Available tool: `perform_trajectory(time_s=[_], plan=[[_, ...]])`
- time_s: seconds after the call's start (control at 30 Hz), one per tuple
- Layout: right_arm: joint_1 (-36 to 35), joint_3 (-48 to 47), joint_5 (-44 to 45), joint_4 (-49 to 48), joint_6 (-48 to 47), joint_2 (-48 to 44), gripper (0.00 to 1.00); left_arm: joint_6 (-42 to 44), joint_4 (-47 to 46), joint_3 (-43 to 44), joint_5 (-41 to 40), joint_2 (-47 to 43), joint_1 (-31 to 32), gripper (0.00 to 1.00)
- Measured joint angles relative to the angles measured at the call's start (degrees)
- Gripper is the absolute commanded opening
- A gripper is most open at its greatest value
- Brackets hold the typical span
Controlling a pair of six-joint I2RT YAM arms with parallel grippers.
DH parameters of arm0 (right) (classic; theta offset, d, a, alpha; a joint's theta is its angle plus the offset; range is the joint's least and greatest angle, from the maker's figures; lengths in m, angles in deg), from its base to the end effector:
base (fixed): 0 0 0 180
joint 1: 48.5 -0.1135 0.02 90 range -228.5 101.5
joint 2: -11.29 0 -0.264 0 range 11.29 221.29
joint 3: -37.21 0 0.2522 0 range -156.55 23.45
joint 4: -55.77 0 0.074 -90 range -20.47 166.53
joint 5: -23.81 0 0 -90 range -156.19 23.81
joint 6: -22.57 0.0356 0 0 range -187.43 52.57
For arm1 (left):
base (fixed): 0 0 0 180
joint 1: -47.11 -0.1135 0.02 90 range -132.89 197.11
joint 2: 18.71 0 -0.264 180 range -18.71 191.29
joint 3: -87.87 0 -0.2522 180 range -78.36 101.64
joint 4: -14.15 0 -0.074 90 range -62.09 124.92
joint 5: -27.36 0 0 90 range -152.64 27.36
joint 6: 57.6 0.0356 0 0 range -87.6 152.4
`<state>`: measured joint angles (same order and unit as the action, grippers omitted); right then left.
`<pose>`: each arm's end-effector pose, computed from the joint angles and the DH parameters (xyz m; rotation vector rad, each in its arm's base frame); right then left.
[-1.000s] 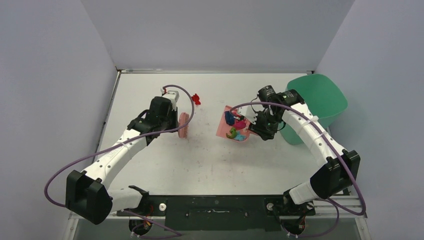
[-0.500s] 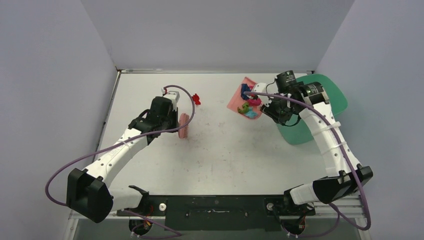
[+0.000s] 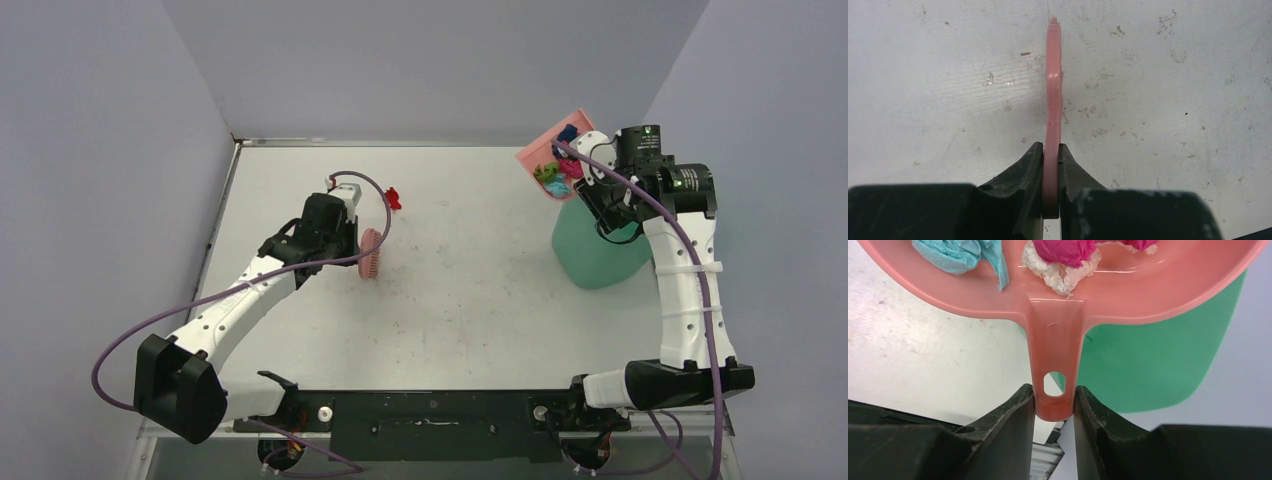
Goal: Sweep away the paper scraps from the table
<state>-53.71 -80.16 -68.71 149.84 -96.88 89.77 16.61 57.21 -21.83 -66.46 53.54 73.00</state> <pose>0.2251 0.0221 0.4406 -0.7722 2.4159 -0.1124 0.2430 -0.1153 0.2789 0.1761 2.3647 -0.2754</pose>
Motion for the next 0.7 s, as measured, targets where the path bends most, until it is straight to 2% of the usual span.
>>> perform_trajectory(time_s=[0.13,0.53,0.7], plan=[[2.7,-0.3,3.7,0.2,-1.0,0.0,0.05,0.0,0.0,0.0,0.2,0.0,0.0,0.00],[16.9,-1.6,10.1,0.3,-10.0,2.3,0.05,0.2,0.0,0.0,0.9,0.0,0.3,0.00],[19.6,-1.5,14.8,0.3,-15.3,3.0,0.05,0.5,0.0,0.0,0.9,0.0,0.5,0.00]])
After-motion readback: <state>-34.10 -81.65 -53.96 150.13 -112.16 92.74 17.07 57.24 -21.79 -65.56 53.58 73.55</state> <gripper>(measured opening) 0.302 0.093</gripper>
